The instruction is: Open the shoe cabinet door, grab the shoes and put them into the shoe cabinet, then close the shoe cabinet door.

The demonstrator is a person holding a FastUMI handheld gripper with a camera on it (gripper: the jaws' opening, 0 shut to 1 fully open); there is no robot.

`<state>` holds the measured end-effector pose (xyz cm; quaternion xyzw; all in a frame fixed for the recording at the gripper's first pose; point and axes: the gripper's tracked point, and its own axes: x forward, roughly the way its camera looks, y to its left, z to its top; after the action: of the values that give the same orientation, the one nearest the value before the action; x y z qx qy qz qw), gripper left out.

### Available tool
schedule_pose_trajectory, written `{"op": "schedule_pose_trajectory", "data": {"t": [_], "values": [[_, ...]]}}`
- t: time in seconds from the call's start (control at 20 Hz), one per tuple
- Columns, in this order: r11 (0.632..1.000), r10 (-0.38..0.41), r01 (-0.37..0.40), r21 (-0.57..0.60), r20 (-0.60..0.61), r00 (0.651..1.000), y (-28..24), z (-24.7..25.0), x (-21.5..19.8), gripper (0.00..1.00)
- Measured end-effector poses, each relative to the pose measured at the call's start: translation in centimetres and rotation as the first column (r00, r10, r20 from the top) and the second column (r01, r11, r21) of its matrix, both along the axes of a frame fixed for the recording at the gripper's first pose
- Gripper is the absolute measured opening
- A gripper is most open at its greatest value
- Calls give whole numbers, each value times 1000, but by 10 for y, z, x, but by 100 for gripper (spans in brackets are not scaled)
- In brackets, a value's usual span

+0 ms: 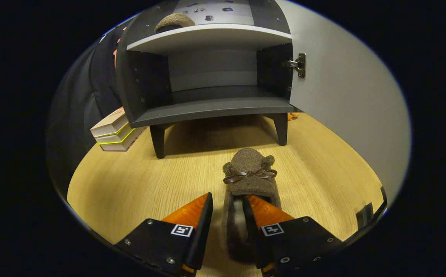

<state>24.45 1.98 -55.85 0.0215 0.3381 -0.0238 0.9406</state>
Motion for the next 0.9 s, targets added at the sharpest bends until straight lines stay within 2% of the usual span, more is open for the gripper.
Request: {"op": "schedule_pose_trajectory", "data": {"t": [0.2,0.4,0.5,0.55,0.65,0.9], "values": [[1000,-11,11,12,-12,1000,1,-12,18,50],[1000,-20,20,-7,-11,1000,0,-22,31,42],[1000,-20,20,-9,-10,1000,-2,-25,35,27],[1000,-18,18,3,-12,1000,0,-25,34,16],[1000,-13,13,-1,-4,1000,0,-23,36,7],[1000,-14,14,17,25,1000,0,4,29,2]]}}
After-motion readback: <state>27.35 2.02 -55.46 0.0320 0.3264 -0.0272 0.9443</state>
